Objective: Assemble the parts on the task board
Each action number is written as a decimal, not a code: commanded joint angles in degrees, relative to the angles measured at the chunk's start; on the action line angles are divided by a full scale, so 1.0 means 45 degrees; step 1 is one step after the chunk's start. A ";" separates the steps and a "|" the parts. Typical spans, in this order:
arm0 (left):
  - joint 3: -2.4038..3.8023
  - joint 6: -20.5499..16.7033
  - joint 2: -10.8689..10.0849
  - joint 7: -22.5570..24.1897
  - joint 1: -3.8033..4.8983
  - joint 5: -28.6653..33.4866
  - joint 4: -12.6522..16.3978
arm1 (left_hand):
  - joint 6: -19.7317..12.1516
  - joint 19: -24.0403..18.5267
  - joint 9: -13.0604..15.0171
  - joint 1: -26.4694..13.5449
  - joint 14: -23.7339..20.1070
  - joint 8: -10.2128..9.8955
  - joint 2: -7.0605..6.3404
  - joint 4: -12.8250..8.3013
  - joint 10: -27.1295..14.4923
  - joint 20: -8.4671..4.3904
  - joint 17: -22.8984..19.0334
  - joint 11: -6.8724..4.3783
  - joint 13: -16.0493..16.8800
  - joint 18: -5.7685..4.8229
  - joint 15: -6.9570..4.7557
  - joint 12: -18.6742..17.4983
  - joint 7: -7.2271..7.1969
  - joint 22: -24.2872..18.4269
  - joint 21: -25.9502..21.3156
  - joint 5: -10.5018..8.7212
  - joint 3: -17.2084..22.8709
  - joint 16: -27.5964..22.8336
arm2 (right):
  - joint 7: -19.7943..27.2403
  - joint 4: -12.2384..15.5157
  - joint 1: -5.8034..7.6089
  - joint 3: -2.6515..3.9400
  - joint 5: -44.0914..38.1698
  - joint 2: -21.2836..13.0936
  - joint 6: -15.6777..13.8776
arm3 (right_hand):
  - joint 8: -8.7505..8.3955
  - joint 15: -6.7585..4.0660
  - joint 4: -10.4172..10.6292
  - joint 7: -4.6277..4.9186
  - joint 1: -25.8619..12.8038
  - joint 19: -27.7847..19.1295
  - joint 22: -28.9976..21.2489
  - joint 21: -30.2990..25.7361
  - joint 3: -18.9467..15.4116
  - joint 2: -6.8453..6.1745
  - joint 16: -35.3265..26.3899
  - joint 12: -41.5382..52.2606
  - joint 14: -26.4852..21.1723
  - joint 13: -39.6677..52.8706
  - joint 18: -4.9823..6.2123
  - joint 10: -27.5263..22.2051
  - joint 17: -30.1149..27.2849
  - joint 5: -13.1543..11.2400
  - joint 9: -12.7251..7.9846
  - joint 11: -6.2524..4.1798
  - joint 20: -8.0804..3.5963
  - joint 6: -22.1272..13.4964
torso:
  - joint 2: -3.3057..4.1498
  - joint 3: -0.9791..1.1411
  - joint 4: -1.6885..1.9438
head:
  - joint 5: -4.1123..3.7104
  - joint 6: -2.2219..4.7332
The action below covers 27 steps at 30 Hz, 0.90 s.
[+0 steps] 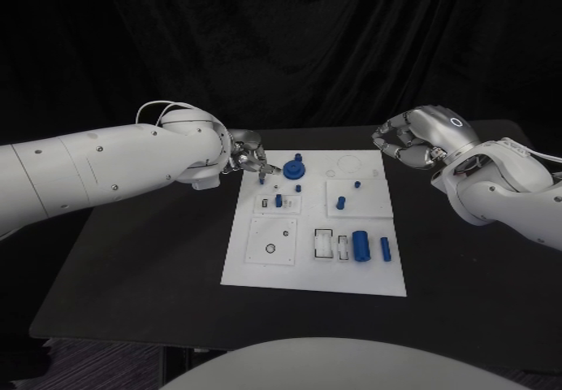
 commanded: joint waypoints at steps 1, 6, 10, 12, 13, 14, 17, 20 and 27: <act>0.0006 0.2489 0.0300 0.0205 0.0158 0.1650 -0.0457 | -0.0076 0.0119 -0.0152 0.0475 0.1326 -0.0194 0.0026 -0.0076 0.1325 0.0080 0.3352 0.0121 0.3316 -0.0208 0.0130 0.0044 0.0054 0.2286 0.0159 -0.0058 -0.0024 0.0083 | -0.0351 -0.0010 -0.0009 0.0008 -0.0074 0.0037 0.0147 | -0.0060 0.0085 0.0028 0.0061 0.0062 0.0377 0.2581 -0.0032 0.0061 -0.0052 -0.0096 -0.0059 0.1126 0.3226 0.0072 0.1233 0.2599 0.0015 -0.0011 0.0109 0.0095 0.0034 | -0.0035 0.0059 -0.0051 | -0.0021 -0.0001; 0.0006 0.3797 0.0914 -0.1179 0.0262 0.3807 -0.1386 | -0.0030 0.0169 -0.0669 0.1205 0.1326 -0.0593 0.0058 -0.0382 0.1325 0.0158 0.3352 0.0173 0.3316 -0.0224 0.0187 0.0044 0.0105 0.2386 0.0224 0.0147 0.0147 0.0083 | -0.0381 -0.0043 -0.0008 0.0009 -0.0074 0.0118 0.0216 | -0.0060 0.0085 0.0028 0.0061 0.0062 0.0377 0.2581 -0.0032 0.0061 -0.0052 -0.0096 -0.0059 0.1126 0.3226 0.0072 0.1233 0.2599 0.0015 -0.0011 0.0109 0.0095 0.0034 | -0.0067 0.0136 -0.0115 | 0.0103 -0.0001; 0.0006 0.4167 0.1302 -0.1925 0.0282 0.4501 -0.1890 | 0.0233 0.0184 -0.0998 0.1159 0.1326 -0.0729 0.0120 -0.0332 0.1325 0.0197 0.3352 0.0198 0.3316 -0.0227 0.0216 0.0044 0.0123 0.2423 0.0235 -0.0380 0.0149 0.0083 | -0.0386 -0.0051 -0.0008 0.0009 -0.0074 0.0167 0.0270 | -0.0060 0.0085 0.0028 0.0061 0.0062 0.0377 0.2581 -0.0032 0.0061 -0.0052 -0.0096 -0.0059 0.1126 0.3226 0.0072 0.1233 0.2599 0.0015 -0.0011 0.0109 0.0095 0.0034 | -0.0054 0.0116 -0.0105 | 0.0091 -0.0001; 0.0006 0.4201 0.1483 -0.2179 0.0286 0.4702 -0.2133 | 0.0248 0.0181 -0.1012 0.1167 0.1326 -0.0732 0.0107 -0.0343 0.1325 0.0198 0.3352 0.0196 0.3316 -0.0225 0.0215 0.0044 0.0119 0.2421 0.0231 -0.0397 0.0147 0.0083 | -0.0392 -0.0055 -0.0008 0.0009 -0.0074 0.0195 0.0314 | -0.0057 0.0085 0.0031 0.0057 0.0058 0.0374 0.2579 -0.0040 0.0066 -0.0048 -0.0090 -0.0071 0.1127 0.3209 0.0073 0.1218 0.2604 0.0010 -0.0010 0.0108 0.0096 0.0043 | -0.0048 0.0109 -0.0102 | 0.0095 -0.0001; 0.0006 0.4203 0.1557 -0.2279 0.0286 0.4766 -0.2233 | 0.0260 0.0186 -0.1026 0.1176 0.1326 -0.0738 0.0098 -0.0355 0.1325 0.0198 0.3352 0.0193 0.3316 -0.0226 0.0214 0.0044 0.0115 0.2425 0.0235 -0.0413 0.0147 0.0083 | -0.0396 -0.0055 -0.0009 0.0009 -0.0074 0.0203 0.0331 | -0.0057 0.0085 0.0031 0.0057 0.0058 0.0374 0.2579 -0.0040 0.0066 -0.0048 -0.0090 -0.0071 0.1127 0.3209 0.0073 0.1218 0.2604 0.0010 -0.0010 0.0108 0.0096 0.0043 | -0.0038 0.0112 -0.0114 | 0.0113 -0.0001; 0.0006 0.4208 0.1626 -0.2363 0.0286 0.4817 -0.2326 | 0.0273 0.0187 -0.1042 0.1188 0.1326 -0.0744 0.0096 -0.0368 0.1325 0.0198 0.3352 0.0191 0.3316 -0.0226 0.0213 0.0044 0.0111 0.2427 0.0236 -0.0427 0.0153 0.0083 | -0.0399 -0.0054 -0.0009 0.0009 -0.0074 0.0208 0.0344 | -0.0057 0.0085 0.0031 0.0057 0.0058 0.0374 0.2579 -0.0040 0.0066 -0.0048 -0.0090 -0.0071 0.1127 0.3209 0.0073 0.1218 0.2604 0.0010 -0.0010 0.0108 0.0096 0.0043 | -0.0036 0.0110 -0.0112 | 0.0119 -0.0001; 0.0005 0.4190 0.1800 -0.2563 0.0281 0.4928 -0.2549 | 0.0307 0.0197 -0.1136 0.1255 0.1326 -0.0801 0.0108 -0.0431 0.1325 0.0195 0.3352 0.0180 0.3316 -0.0225 0.0203 0.0044 0.0100 0.2436 0.0240 -0.0453 0.0197 0.0083 | -0.0410 -0.0044 -0.0009 0.0009 -0.0074 0.0210 0.0368 | -0.0057 0.0085 0.0031 0.0057 0.0058 0.0374 0.2579 -0.0040 0.0066 -0.0048 -0.0090 -0.0071 0.1127 0.3209 0.0073 0.1218 0.2604 0.0010 -0.0010 0.0108 0.0096 0.0043 | -0.0008 0.0108 -0.0136 | 0.0130 -0.0001; 0.0005 0.4138 0.1906 -0.2674 0.0270 0.4830 -0.2622 | 0.0376 0.0182 -0.1346 0.1436 0.1326 -0.0937 0.0134 -0.0605 0.1325 0.0185 0.3352 0.0164 0.3316 -0.0215 0.0186 0.0044 0.0081 0.2430 0.0211 -0.0479 0.0333 0.0083 | -0.0412 -0.0036 -0.0009 0.0009 -0.0074 0.0205 0.0385 | -0.0057 0.0085 0.0031 0.0057 0.0058 0.0374 0.2579 -0.0040 0.0066 -0.0048 -0.0090 -0.0071 0.1127 0.3209 0.0073 0.1218 0.2604 0.0010 -0.0010 0.0108 0.0096 0.0043 | 0.0032 0.0109 -0.0147 | 0.0118 -0.0001; 0.0005 0.4067 0.2055 -0.2686 0.0228 0.4160 -0.2605 | 0.0543 0.0217 -0.1586 0.1315 0.1326 -0.1071 0.0163 -0.0551 0.1325 0.0183 0.3352 0.0170 0.3316 -0.0225 0.0189 0.0044 0.0093 0.2462 0.0234 -0.0608 0.0366 0.0083 | -0.0421 -0.0056 -0.0010 0.0009 -0.0074 0.0217 0.0450 | -0.0057 0.0085 0.0031 0.0057 0.0058 0.0374 0.2579 -0.0040 0.0066 -0.0048 -0.0090 -0.0071 0.1127 0.3209 0.0073 0.1218 0.2604 0.0010 -0.0010 0.0108 0.0096 0.0043 | 0.0123 0.0111 -0.0203 | 0.0219 -0.0001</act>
